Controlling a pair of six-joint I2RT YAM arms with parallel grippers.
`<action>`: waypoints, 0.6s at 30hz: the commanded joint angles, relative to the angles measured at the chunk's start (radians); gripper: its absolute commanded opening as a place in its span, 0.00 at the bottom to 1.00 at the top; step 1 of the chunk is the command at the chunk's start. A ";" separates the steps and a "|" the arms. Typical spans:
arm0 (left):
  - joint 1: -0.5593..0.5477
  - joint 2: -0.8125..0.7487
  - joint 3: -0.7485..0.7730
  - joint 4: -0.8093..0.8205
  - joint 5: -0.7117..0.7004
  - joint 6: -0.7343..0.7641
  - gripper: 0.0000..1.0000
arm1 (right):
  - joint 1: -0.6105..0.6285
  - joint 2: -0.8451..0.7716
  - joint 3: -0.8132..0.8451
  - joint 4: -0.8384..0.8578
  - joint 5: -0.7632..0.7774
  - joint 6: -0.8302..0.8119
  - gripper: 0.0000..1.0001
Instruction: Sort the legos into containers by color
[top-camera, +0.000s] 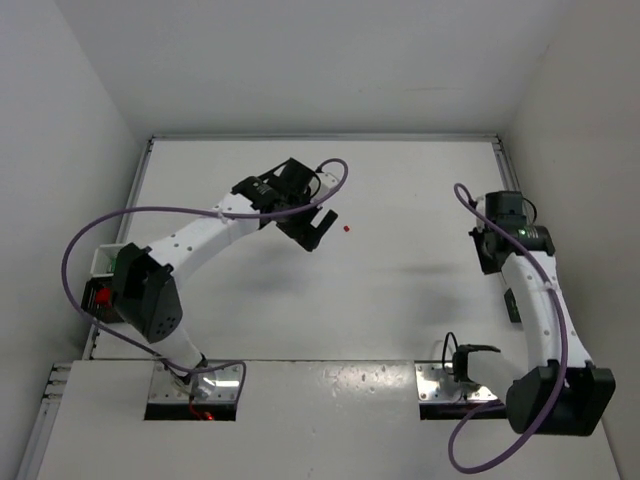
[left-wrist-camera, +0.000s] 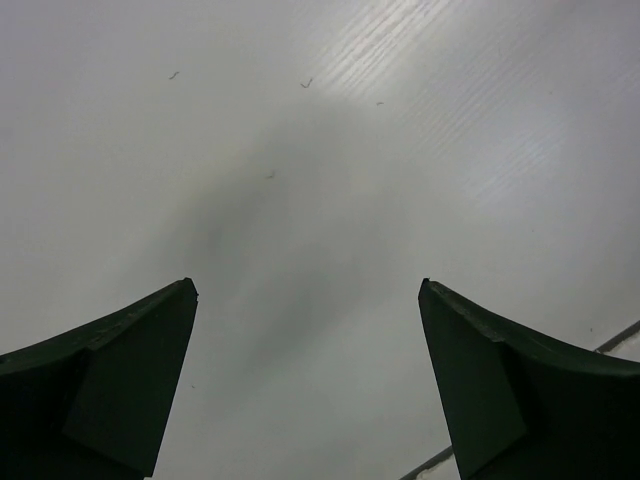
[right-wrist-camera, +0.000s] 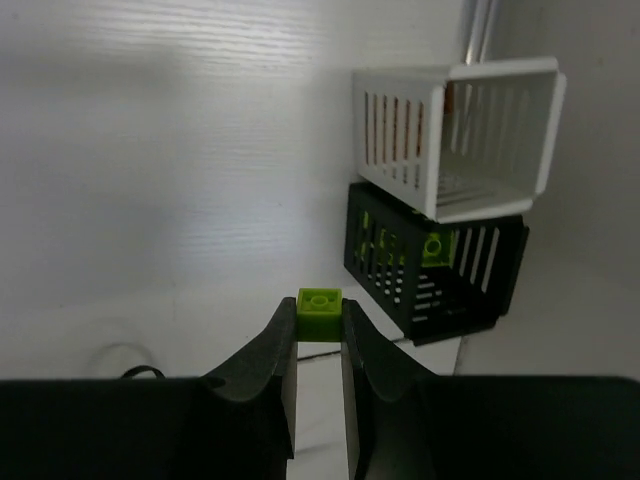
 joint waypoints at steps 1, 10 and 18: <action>-0.009 0.056 0.087 0.043 -0.015 0.013 0.99 | -0.072 -0.077 0.004 -0.056 0.041 -0.065 0.00; -0.027 0.225 0.252 0.043 0.053 -0.016 0.99 | -0.326 -0.037 0.049 -0.066 0.009 -0.212 0.00; -0.027 0.270 0.308 0.024 0.042 -0.025 0.99 | -0.576 0.051 0.081 -0.055 -0.152 -0.321 0.00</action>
